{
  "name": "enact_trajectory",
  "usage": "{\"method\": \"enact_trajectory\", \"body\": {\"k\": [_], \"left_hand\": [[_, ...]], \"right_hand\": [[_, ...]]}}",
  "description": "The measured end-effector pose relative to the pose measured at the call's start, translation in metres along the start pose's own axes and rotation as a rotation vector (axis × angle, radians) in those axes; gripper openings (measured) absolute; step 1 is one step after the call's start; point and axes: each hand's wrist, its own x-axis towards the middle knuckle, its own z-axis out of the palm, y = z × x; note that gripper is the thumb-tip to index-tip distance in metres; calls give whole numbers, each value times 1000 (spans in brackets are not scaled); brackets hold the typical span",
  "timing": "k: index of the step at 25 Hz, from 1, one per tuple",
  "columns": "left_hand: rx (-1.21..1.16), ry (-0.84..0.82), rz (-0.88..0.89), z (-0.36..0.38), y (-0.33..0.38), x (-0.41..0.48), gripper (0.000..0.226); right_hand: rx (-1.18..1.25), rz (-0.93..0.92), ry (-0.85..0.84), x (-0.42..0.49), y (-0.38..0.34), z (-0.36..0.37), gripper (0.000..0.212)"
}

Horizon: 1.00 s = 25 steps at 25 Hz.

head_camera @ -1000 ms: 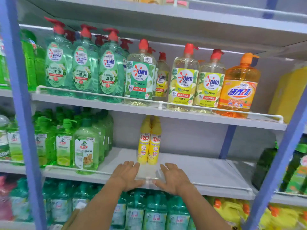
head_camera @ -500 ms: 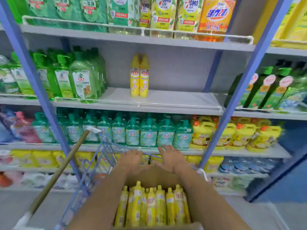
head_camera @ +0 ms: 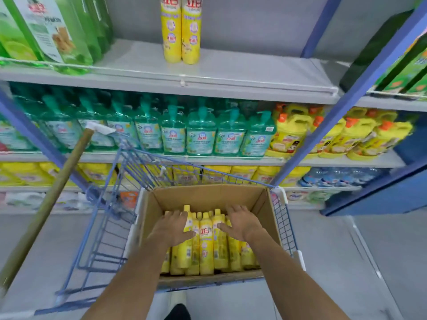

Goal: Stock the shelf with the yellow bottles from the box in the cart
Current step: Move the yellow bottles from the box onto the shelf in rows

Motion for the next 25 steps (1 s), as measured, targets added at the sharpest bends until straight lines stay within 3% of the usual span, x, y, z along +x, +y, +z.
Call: {"method": "enact_trajectory", "body": {"k": [4,9,16,20,25], "left_hand": [[-44,-27,-5,4,-21,43,73],[-105,-126,-31,32,-28,89,79],[-191,-119,-97,71,-24,151,66],[-294,23,-228,90,-18,168,54],[-554,113,-396,112,-22,173,66]], "right_hand": [[17,67,-72,33,6,11,82],[56,85,-148,66,13,47,82],[98,70,-232,136,28,103,80],[132,78,-249,171,30,128,74],[227,136,-206,197,28,145,55]]}}
